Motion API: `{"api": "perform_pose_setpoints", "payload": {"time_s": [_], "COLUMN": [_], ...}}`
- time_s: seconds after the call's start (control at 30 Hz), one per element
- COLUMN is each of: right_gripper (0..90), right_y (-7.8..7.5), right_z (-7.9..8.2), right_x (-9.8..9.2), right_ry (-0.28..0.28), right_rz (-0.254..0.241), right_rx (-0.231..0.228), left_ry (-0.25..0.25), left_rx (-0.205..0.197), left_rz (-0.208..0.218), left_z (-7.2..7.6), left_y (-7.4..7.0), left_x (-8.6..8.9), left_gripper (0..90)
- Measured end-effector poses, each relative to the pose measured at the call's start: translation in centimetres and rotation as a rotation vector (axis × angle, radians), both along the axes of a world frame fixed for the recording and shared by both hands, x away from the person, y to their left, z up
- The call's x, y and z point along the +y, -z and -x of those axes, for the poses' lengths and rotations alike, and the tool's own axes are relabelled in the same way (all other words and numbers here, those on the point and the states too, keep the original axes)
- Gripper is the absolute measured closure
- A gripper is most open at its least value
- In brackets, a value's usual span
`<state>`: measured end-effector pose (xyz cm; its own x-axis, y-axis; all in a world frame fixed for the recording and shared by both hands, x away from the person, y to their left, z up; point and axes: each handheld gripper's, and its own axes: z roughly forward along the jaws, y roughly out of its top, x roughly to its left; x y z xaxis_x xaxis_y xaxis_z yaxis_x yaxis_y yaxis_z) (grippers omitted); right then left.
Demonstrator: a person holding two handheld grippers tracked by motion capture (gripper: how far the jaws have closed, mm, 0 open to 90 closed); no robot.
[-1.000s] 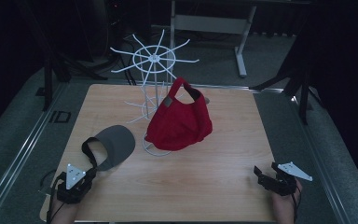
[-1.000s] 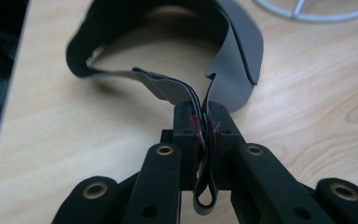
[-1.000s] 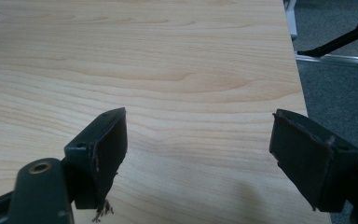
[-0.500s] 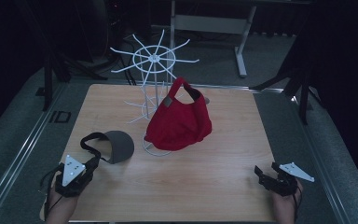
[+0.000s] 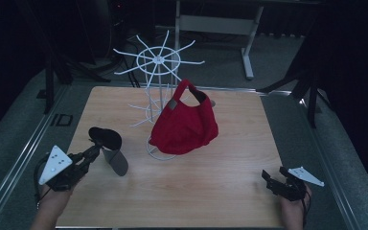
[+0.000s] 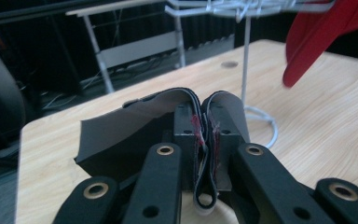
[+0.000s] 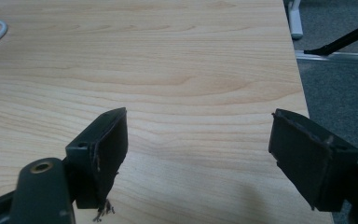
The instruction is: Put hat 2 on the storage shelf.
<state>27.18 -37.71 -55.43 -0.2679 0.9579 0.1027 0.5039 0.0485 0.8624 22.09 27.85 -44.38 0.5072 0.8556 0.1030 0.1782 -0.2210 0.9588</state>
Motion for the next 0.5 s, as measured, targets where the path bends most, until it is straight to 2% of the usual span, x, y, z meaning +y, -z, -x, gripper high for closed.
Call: {"api": "perform_pose_setpoints", "payload": {"time_s": [0.07,0.2,0.33,0.43,0.5], "right_gripper": [19.5,19.5,19.4,19.4,19.4], "right_y": [0.0,0.0,0.0,0.0,0.0], "right_z": [0.0,0.0,0.0,0.0,-0.1], "right_x": [0.0,0.0,0.0,0.1,0.1], "right_ry": [0.001,-0.002,-0.004,-0.007,-0.007], "right_rz": [-0.003,-0.002,0.001,0.01,0.014], "right_rx": [-0.002,0.001,0.0,0.002,0.004], "left_ry": [0.017,0.038,0.084,0.116,0.129], "left_rx": [-0.005,-0.025,-0.041,-0.056,-0.058], "left_rz": [0.006,-0.017,-0.018,-0.048,-0.048], "left_z": [0.0,0.2,0.6,0.9,1.0], "left_y": [-0.4,-1.4,-2.8,-4.0,-4.7], "left_x": [0.1,-0.3,-0.6,-0.8,-0.9], "left_gripper": [85.0,85.0,84.9,84.9,84.9]}}
